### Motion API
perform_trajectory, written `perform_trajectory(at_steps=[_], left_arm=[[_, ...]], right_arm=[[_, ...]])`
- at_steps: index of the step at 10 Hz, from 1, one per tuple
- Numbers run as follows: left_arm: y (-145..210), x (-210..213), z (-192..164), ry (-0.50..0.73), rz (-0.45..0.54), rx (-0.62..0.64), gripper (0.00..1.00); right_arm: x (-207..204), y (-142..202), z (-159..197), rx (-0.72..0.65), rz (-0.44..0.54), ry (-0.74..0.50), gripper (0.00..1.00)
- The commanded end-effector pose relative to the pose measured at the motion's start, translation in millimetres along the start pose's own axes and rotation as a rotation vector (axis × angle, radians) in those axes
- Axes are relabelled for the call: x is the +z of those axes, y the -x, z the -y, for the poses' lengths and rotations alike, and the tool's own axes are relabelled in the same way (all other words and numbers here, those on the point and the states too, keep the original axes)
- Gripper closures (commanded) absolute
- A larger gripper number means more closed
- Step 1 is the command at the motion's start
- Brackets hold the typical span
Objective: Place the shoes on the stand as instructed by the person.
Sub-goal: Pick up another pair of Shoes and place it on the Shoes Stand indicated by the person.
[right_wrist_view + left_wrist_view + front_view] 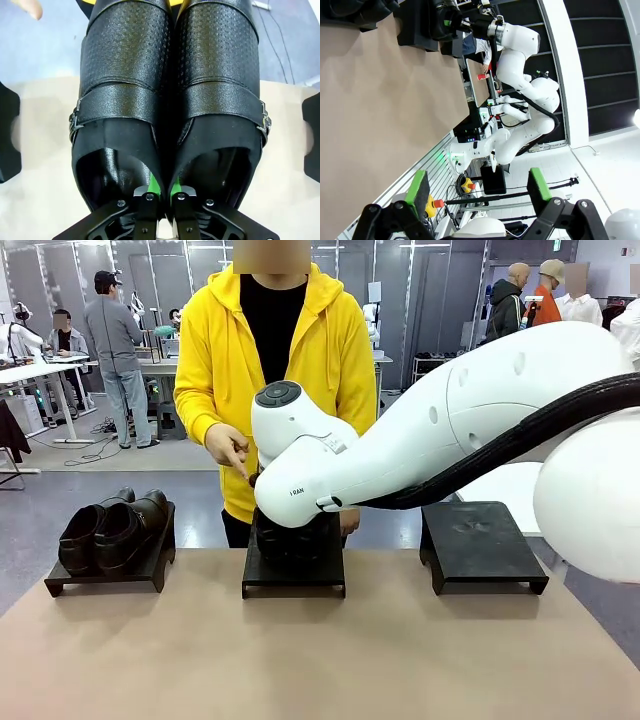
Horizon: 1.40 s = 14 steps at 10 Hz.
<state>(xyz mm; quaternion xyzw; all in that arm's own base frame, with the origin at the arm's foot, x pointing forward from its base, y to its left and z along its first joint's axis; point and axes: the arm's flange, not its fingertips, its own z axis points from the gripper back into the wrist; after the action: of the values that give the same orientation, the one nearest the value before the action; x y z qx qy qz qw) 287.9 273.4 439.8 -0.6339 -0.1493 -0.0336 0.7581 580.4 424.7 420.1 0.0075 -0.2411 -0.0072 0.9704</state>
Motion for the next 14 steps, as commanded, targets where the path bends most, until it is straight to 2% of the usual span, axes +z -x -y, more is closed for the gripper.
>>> perform_trajectory(at_steps=[1, 6, 7, 8, 9, 10, 11, 13, 14], left_arm=[[1.9, 0.0, 0.8, 0.008, -0.004, -0.007, 0.00], [1.9, 0.0, 0.8, 0.008, -0.004, -0.007, 0.00], [1.9, 0.0, 0.8, 0.008, -0.004, -0.007, 0.00], [1.9, 0.0, 0.8, 0.008, -0.004, -0.007, 0.00], [1.9, 0.0, 0.8, 0.008, -0.004, -0.007, 0.00], [1.9, 0.0, 0.8, 0.008, -0.004, -0.007, 0.00], [1.9, 0.0, 0.8, 0.008, -0.004, -0.007, 0.00], [1.9, 0.0, 0.8, 0.008, -0.004, -0.007, 0.00], [1.9, 0.0, 0.8, 0.008, -0.004, -0.007, 0.00]], right_arm=[[0.3, -1.2, -5.9, -0.044, 0.062, -0.004, 0.93], [-4.5, 1.8, -1.1, -0.045, 0.033, 0.012, 0.93], [-5.1, 2.0, 0.2, -0.050, 0.029, 0.012, 0.85], [-4.3, 2.0, 1.4, -0.055, 0.031, 0.011, 0.60], [-1.0, 1.1, 2.0, -0.056, 0.039, 0.009, 0.41], [3.8, 1.0, 1.8, -0.048, 0.047, 0.010, 0.16], [9.6, 1.1, 2.5, -0.035, 0.053, 0.012, 0.00], [20.0, 1.0, 10.4, -0.061, 0.045, -0.004, 0.00], [23.5, 2.6, 13.4, -0.068, 0.035, -0.007, 0.04]])
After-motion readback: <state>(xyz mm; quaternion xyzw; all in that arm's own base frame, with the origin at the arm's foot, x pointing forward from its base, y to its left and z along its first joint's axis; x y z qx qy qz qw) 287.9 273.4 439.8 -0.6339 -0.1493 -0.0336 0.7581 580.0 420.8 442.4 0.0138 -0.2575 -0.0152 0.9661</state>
